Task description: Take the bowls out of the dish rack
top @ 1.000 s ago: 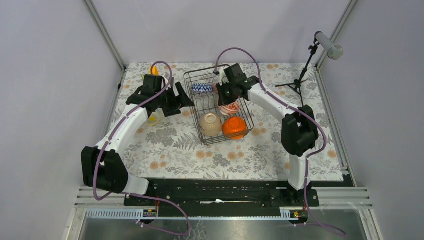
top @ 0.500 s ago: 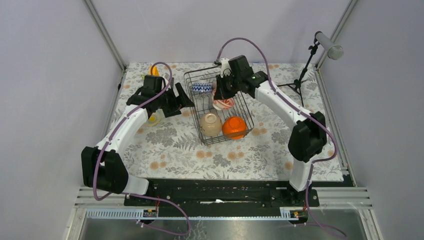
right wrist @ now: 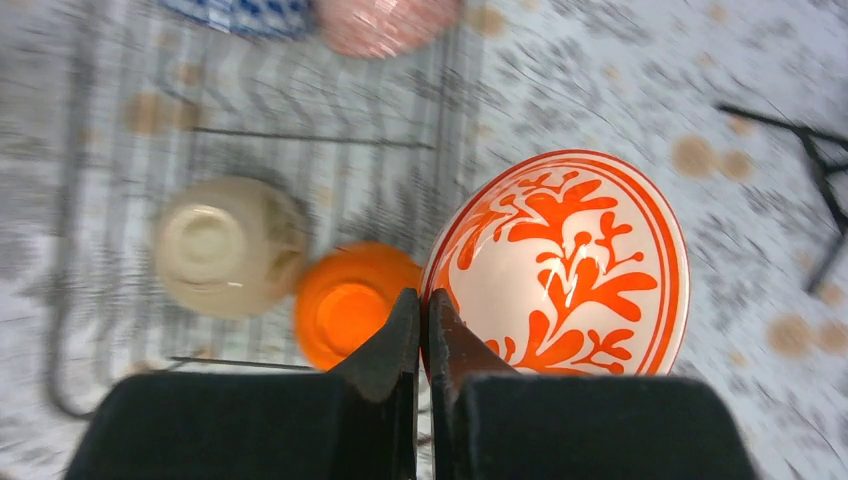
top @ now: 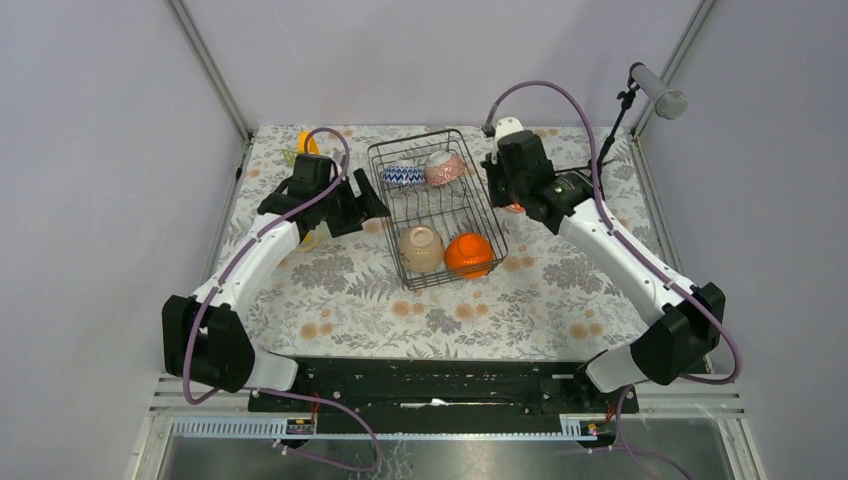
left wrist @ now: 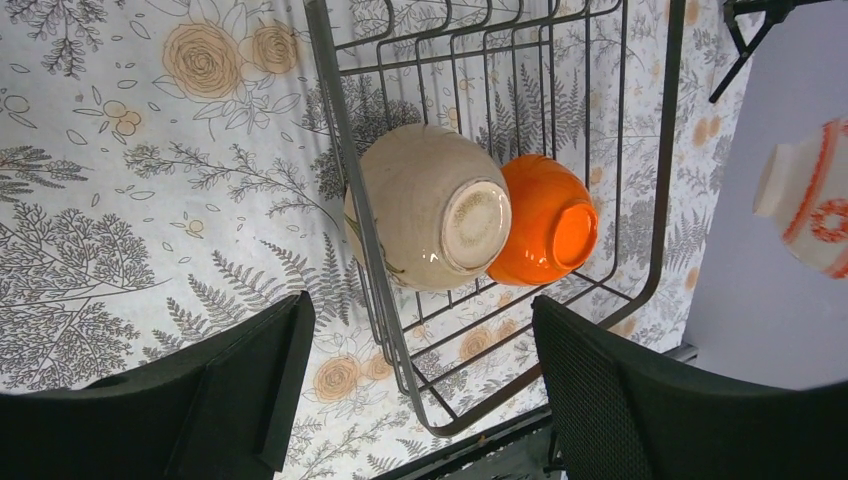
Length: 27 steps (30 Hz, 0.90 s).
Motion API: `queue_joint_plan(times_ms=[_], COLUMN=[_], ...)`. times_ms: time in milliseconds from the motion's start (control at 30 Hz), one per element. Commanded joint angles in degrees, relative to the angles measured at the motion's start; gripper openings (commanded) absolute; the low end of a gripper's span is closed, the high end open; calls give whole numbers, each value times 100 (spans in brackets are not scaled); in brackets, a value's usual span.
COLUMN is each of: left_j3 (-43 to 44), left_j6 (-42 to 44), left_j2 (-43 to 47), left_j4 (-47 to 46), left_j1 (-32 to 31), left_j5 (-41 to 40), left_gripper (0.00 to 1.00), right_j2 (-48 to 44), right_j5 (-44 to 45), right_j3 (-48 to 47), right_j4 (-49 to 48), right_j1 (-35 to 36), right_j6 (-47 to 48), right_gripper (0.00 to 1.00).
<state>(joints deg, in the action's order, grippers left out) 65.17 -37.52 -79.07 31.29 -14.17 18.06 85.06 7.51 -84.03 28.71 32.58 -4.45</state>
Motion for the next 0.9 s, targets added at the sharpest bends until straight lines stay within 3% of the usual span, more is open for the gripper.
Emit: queue_joint_plan(times_ms=[0, 167, 400, 867], left_j3=[340, 449, 505, 333], left_j6=[49, 11, 82, -256], left_j2=[-73, -281, -419, -786], left_j4=[-70, -62, 57, -69], left_j1=[-242, -430, -455, -637], left_j5=[-513, -711, -1065, -1303], left_gripper=[84, 84, 84, 78], right_j2=[-324, -198, 242, 1385], right_j5=[1843, 2453, 2628, 2410], right_j3=[640, 1140, 1637, 1697], right_j4=[-253, -326, -862, -1227], right_j1=[-7, -25, -281, -869], right_j6=[207, 93, -205, -331], right_gripper=[0, 0, 0, 2])
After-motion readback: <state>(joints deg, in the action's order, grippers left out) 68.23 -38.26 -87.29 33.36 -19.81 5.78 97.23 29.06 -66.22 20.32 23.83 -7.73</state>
